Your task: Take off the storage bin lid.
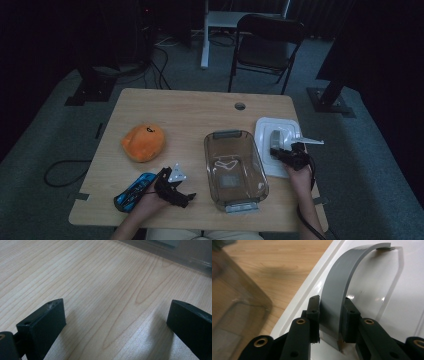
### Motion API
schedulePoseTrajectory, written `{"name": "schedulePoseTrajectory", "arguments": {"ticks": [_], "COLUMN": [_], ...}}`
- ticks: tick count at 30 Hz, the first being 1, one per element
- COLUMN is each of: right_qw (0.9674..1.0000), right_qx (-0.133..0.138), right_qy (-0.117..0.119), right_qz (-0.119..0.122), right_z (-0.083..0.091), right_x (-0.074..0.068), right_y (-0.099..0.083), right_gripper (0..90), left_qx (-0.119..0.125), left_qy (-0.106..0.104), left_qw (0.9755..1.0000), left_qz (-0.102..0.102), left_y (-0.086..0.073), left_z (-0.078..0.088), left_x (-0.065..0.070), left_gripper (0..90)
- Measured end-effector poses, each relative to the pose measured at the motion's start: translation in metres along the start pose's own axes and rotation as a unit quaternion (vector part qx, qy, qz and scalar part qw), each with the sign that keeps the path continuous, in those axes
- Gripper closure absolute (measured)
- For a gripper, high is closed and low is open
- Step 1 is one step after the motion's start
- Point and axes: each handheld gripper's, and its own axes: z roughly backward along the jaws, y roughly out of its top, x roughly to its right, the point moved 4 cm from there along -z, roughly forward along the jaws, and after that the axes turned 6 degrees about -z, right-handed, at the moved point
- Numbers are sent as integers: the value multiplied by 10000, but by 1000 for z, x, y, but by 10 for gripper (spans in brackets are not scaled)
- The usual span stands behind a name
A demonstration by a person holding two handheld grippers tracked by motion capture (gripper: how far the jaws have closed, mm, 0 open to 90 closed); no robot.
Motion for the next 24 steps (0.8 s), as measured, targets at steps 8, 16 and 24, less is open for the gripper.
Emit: {"name": "schedulePoseTrajectory", "arguments": {"ticks": [8, 16, 24], "right_qw": [9999, 9990, 9980], "right_qx": [-140, -113, 21], "right_qy": [-28, -412, -596], "right_qz": [-89, 88, 203], "right_z": [-12, -6, 9], "right_x": [12, 12, 10], "right_y": [-3, 4, 4], "right_gripper": [647, 421, 196], "left_qx": [-1, -1, -12], "left_qy": [1, 0, 61], "left_qw": [10000, 10000, 10000], "left_qz": [-1, 0, 44], "left_y": [0, 0, 1], "left_z": [0, 0, -1], "left_x": [0, 0, 0], "left_gripper": [26, 26, 25]}}
